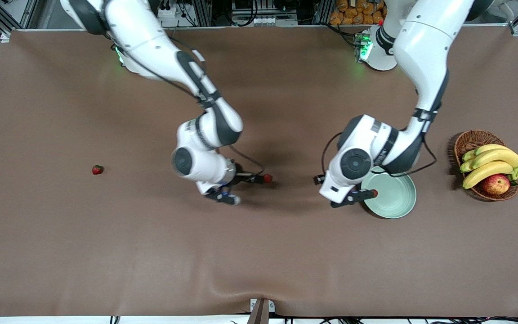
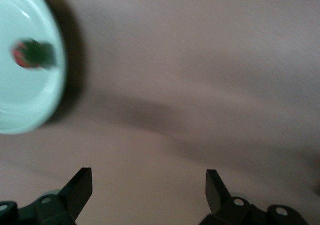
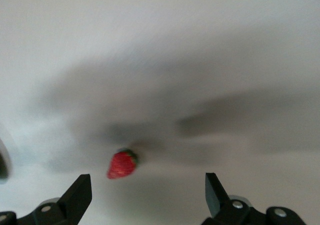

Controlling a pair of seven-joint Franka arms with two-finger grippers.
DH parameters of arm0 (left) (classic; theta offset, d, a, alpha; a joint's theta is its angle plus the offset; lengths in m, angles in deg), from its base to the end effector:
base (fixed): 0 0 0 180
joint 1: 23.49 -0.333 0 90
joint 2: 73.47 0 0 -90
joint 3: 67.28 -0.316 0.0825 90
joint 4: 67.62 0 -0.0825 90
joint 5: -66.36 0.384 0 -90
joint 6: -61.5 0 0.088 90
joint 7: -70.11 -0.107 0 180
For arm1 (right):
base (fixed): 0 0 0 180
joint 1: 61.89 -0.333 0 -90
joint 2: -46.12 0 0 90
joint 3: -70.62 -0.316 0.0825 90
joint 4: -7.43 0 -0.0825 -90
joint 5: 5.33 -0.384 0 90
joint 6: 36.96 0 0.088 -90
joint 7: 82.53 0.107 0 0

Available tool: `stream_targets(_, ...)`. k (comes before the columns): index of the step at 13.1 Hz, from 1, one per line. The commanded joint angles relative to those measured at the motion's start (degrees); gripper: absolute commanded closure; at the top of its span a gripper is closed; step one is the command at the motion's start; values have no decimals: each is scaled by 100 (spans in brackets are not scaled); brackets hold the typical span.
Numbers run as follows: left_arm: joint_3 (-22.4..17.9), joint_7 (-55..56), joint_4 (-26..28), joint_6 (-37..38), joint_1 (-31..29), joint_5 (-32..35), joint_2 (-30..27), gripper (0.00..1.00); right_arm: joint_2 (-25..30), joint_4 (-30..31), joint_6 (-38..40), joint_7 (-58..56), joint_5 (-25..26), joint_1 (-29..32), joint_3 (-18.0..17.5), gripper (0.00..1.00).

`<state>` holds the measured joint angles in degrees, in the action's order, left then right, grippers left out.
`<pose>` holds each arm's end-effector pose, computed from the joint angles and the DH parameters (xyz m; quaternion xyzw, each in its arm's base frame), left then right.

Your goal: Collect all strawberries into plate

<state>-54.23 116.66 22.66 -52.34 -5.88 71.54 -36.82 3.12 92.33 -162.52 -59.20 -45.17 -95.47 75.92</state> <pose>0.5921 -0.3220 0.2569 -0.9855 -0.1294 0.1012 0.0419 0.6158 0.3705 0.2334 -0.9580 0.1510 0.1192 0.2127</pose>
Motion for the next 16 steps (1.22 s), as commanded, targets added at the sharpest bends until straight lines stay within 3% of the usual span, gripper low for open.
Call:
stream_targets(1, -22, 257, -308, -189, 311, -324, 176, 0, 484, 203, 995, -66, 1026, 868, 49, 0)
stream_targets(3, -31, 310, -379, -575, 680, -324, 264, 0, 678, 220, 1620, -171, 2265, 1500, 50, 0)
stream_targets(5, -31, 319, -423, -1215, 945, -333, 422, 0, 696, 255, 1894, -1159, 3199, 2054, 50, 0)
stream_targets(8, -31, 476, -606, -1947, 1218, -333, 755, 9, 626, 623, 1886, -2909, 3334, 3065, 50, 0)
stream_targets(10, -92, 705, -809, -2019, 1489, -298, 1019, 13, 617, 765, 1895, -3317, 3352, 3488, 59, 0)
stream_targets(16, -119, 654, -792, -2124, 1579, -227, 1222, 32, 521, 1239, 1904, -3424, 3405, 3771, 164, 0)
